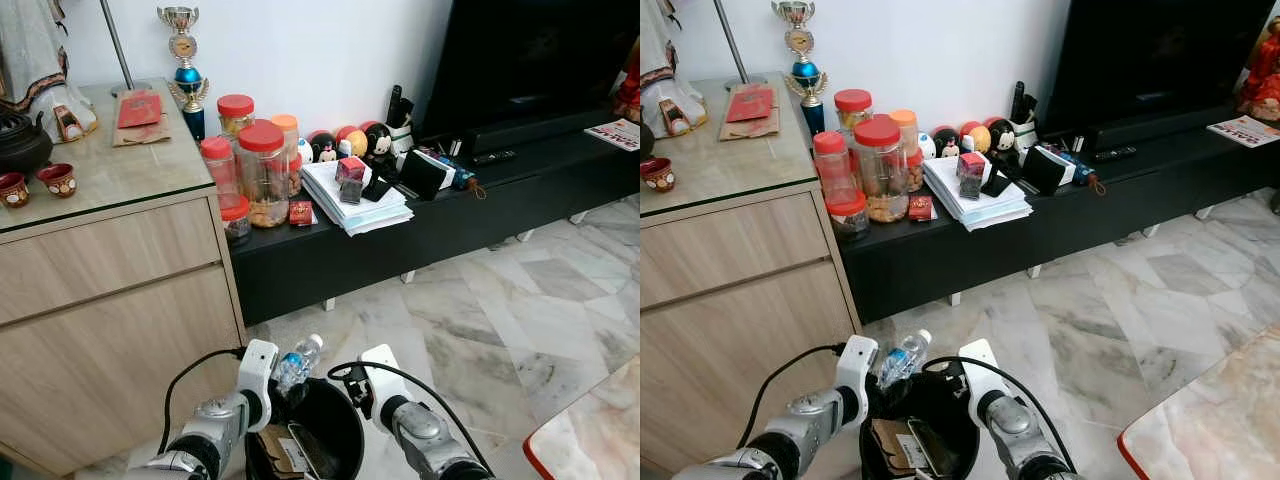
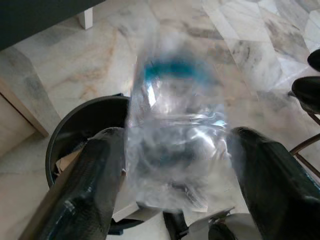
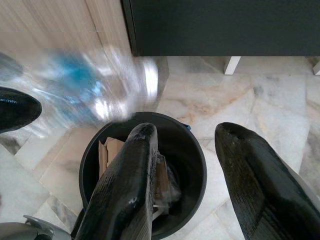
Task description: Picking trash to rubbish bin
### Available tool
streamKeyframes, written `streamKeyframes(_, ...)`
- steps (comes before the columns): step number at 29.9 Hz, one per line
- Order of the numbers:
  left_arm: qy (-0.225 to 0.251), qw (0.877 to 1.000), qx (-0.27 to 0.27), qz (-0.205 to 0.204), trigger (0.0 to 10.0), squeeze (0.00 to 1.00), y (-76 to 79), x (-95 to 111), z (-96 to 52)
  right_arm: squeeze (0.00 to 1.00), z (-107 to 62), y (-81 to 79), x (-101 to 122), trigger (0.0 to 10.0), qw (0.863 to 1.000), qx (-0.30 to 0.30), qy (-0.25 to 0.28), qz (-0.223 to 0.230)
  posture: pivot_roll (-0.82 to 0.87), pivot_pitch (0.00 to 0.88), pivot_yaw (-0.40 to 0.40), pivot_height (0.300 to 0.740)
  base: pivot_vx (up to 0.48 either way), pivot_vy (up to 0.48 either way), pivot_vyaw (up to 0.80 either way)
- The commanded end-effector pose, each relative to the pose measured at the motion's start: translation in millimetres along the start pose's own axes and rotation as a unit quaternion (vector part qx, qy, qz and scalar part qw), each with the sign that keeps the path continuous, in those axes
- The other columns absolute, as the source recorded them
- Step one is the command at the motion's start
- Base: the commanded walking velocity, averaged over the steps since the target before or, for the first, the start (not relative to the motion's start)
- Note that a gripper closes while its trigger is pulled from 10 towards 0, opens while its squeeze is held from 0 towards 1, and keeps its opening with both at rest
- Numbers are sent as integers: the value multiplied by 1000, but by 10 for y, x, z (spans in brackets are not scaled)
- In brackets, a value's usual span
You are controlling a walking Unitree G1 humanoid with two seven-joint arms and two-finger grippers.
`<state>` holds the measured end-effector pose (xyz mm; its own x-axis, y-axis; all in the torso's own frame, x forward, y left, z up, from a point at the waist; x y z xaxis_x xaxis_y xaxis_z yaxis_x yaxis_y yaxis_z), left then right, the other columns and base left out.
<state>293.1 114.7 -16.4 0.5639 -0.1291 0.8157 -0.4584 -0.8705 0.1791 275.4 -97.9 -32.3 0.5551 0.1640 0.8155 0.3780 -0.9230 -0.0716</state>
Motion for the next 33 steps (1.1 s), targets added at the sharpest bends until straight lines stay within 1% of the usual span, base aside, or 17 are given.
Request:
streamKeyframes(1,-1,1000,2,-5,10000,1000,-23,15,-3,0,9,12,61,10000,1000,1,10,-11,-5,0,-37,740,0,0,0)
streamKeyframes(8,-7,1000,16,9,10000,1000,-68,-13,-27,0,-2,10,9,10000,1000,0,1,-11,-3,1,-38,740,0,0,0)
streamKeyframes(9,-4,1000,30,3,10000,0,-122,-28,-54,0,-7,11,-11,10000,1000,-1,-1,-8,2,5,-38,740,0,0,0)
streamKeyframes(13,6,996,85,-6,10000,0,-309,-61,-149,0,-30,16,-98,10000,1000,-7,-13,-1,7,6,-32,740,0,0,0)
streamKeyframes(15,8,990,144,0,10000,0,-469,-87,-237,0,-48,25,-164,10000,1000,-13,-23,5,8,6,-30,740,0,0,0)
streamKeyframes(16,4,978,206,4,10000,0,-634,-150,-351,0,-69,37,-234,10000,999,-21,-34,14,8,6,-30,740,0,0,0)
streamKeyframes(18,-10,965,260,4,10000,0,-775,-254,-475,0,-93,56,-304,10000,998,-32,-44,27,8,6,-30,740,0,0,0)
streamKeyframes(19,-28,954,300,-7,10000,0,-876,-398,-600,0,-119,79,-375,10000,996,-45,-53,48,21,7,-30,740,0,0,0)
streamKeyframes(20,-37,948,315,-17,10000,0,-914,-487,-665,0,-134,91,-413,10000,995,-52,-58,61,21,7,-30,740,0,0,0)
streamKeyframes(21,-78,937,341,-16,10000,0,-956,-748,-822,0,-182,122,-531,10000,991,-71,-77,86,24,7,-29,740,0,0,0)
streamKeyframes(23,-88,935,345,-12,10000,0,-960,-803,-855,0,-192,128,-557,10000,990,-74,-81,91,24,7,-29,740,0,0,0)
streamKeyframes(26,-120,927,356,-21,10000,0,-908,-1091,-993,0,-259,148,-703,10000,987,-85,-105,85,26,8,-29,740,0,0,0)
streamKeyframes(27,-120,927,356,-21,10000,0,-908,-1091,-993,0,-259,148,-703,10000,987,-85,-105,85,26,8,-29,740,0,0,0)
streamKeyframes(28,-137,922,361,-25,10000,0,-853,-1246,-1059,0,-305,176,-788,10000,984,-99,-117,88,27,8,-30,740,0,0,0)
streamKeyframes(29,-137,922,361,-25,10000,0,-853,-1246,-1059,0,-305,176,-788,10000,984,-99,-117,88,27,8,-30,740,0,0,0)
streamKeyframes(31,-157,914,372,-37,10000,0,-764,-1429,-1130,0,-370,223,-891,10000,979,-122,-130,102,27,8,-30,740,0,0,0)
streamKeyframes(33,-163,912,375,-42,10000,0,-732,-1480,-1144,0,-396,237,-934,10000,977,-128,-137,105,23,0,-28,740,0,0,0)
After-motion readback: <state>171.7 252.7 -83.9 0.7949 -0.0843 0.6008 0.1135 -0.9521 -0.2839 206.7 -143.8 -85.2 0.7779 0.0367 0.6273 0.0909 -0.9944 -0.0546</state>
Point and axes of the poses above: a point about 5 cm out from each wrist's last joint towards the gripper, its own z axis pointing out of the wrist towards the gripper, its own x axis along the axis of the wrist's last joint, y = z × x, the point moved 1 cm from there along z, pointing out of the wrist towards the gripper, and after that the axes turned 5 degrees about z, right-handed, at the moved point
